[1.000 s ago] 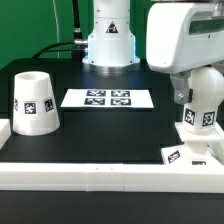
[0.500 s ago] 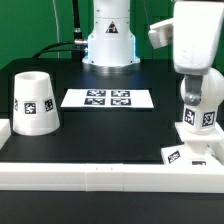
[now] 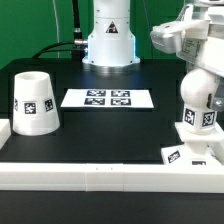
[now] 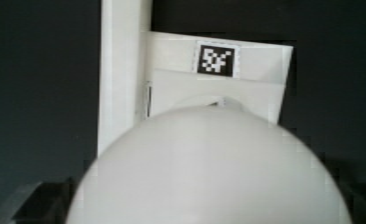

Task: Assemble lamp

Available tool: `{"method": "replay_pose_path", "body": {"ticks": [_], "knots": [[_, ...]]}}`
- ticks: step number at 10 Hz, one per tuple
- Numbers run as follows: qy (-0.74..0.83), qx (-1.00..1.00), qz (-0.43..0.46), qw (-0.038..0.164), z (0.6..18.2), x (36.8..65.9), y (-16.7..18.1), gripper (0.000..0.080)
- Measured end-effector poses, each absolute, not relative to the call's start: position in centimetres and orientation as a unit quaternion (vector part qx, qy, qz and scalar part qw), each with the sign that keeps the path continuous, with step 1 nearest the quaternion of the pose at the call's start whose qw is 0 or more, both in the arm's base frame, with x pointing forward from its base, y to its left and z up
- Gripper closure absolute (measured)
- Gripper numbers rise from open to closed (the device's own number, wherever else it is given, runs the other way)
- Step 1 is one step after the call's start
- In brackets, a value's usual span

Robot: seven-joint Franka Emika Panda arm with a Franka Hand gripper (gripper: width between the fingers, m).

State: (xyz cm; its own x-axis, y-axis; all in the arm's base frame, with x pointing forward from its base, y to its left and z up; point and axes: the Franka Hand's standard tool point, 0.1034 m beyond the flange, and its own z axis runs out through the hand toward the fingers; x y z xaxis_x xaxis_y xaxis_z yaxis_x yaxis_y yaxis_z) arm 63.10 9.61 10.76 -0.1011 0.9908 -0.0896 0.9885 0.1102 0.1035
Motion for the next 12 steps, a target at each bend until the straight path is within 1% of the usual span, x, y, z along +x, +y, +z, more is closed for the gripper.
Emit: {"method": "replay_pose_path", "body": {"ticks": [2, 3, 4, 7, 10, 12], "knots": [[0.755, 0.652, 0.01, 0.07, 10.79, 63.21, 9.56, 0.01], [0.753, 0.655, 0.01, 0.07, 10.78, 63.22, 9.51, 0.0199], [0.752, 0.655, 0.01, 0.07, 10.79, 63.22, 9.49, 0.0223], [0.742, 0.666, 0.011, 0.07, 10.78, 63.23, 9.43, 0.0223], [0.615, 0.786, 0.014, 0.057, 10.73, 63.0, 9.34, 0.0223], [0.527, 0.848, 0.019, 0.054, 10.69, 63.02, 9.28, 0.0223]]}}
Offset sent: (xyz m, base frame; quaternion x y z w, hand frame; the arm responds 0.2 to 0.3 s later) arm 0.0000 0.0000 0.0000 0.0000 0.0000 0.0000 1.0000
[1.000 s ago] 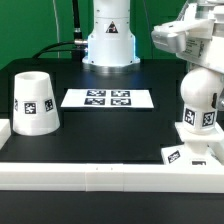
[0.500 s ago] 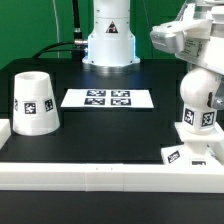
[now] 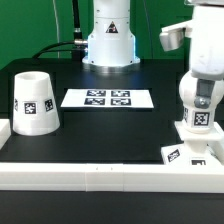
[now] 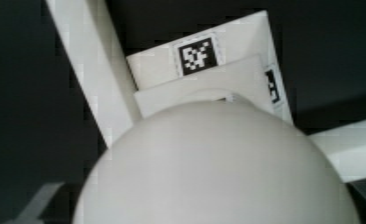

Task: Assemble lamp

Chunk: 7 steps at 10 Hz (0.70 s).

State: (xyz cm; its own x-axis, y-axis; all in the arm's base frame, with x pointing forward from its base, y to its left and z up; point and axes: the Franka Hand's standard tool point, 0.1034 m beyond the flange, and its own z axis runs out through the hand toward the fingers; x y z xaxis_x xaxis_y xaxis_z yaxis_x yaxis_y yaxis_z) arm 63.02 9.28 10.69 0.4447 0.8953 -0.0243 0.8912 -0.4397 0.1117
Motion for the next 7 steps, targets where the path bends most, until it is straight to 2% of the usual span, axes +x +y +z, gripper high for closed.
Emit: {"method": "replay_pose_path", "body": {"ticks": [2, 7], "knots": [[0.44, 0.897, 0.026, 0.045, 10.67, 63.04, 9.23, 0.0223], [0.3, 0.952, 0.033, 0.039, 10.68, 63.05, 9.21, 0.0223]]}}
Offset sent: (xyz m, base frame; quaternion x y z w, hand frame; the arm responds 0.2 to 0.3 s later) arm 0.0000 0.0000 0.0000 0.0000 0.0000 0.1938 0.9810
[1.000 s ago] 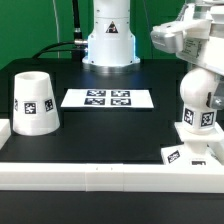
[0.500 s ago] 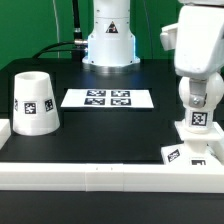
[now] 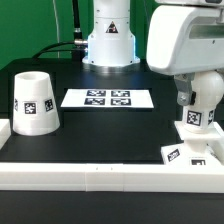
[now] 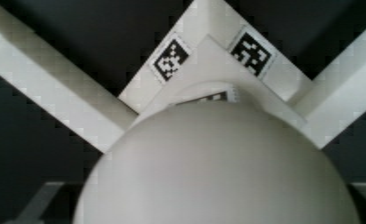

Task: Assemble lamp

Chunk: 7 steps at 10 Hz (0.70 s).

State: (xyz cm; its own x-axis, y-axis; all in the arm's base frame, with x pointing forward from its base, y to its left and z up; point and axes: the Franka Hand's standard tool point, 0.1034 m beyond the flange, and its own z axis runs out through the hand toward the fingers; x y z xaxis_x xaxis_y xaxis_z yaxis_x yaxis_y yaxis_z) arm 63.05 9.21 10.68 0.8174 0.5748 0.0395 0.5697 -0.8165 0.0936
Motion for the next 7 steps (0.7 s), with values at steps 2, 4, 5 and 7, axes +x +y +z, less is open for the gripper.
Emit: {"method": "replay_pose_path", "body": {"ticks": [2, 4, 5, 7], "knots": [[0.223, 0.974, 0.036, 0.034, 10.67, 63.06, 9.06, 0.0222], [0.084, 0.996, 0.039, 0.02, 10.7, 63.11, 8.79, 0.0222], [0.03, 0.999, 0.039, 0.015, 10.71, 63.13, 8.68, 0.0222], [-0.063, 0.997, 0.04, 0.011, 10.7, 63.11, 8.55, 0.0222]]}}
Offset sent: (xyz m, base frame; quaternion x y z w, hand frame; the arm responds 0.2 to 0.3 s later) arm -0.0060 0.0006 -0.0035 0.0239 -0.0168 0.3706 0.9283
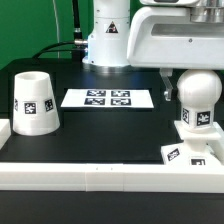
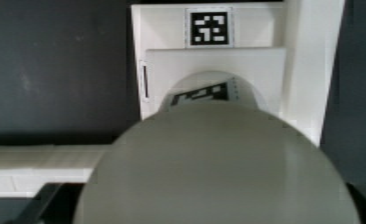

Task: Assemble lamp

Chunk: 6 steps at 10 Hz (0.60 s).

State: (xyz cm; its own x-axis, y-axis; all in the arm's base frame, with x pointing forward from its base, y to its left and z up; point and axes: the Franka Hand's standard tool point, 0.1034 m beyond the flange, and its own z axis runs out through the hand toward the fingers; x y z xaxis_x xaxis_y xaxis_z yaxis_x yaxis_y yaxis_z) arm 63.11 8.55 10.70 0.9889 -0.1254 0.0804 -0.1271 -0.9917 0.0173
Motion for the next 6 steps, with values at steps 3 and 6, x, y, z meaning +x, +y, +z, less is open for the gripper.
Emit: {"method": "replay_pose_path", "body": {"ticks": [3, 6], "knots": [[-0.219, 0.975, 0.037, 0.013, 10.49, 62.8, 8.85, 0.0222], [-0.34, 0.94, 0.036, 0.006, 10.51, 62.81, 8.67, 0.0222]]}}
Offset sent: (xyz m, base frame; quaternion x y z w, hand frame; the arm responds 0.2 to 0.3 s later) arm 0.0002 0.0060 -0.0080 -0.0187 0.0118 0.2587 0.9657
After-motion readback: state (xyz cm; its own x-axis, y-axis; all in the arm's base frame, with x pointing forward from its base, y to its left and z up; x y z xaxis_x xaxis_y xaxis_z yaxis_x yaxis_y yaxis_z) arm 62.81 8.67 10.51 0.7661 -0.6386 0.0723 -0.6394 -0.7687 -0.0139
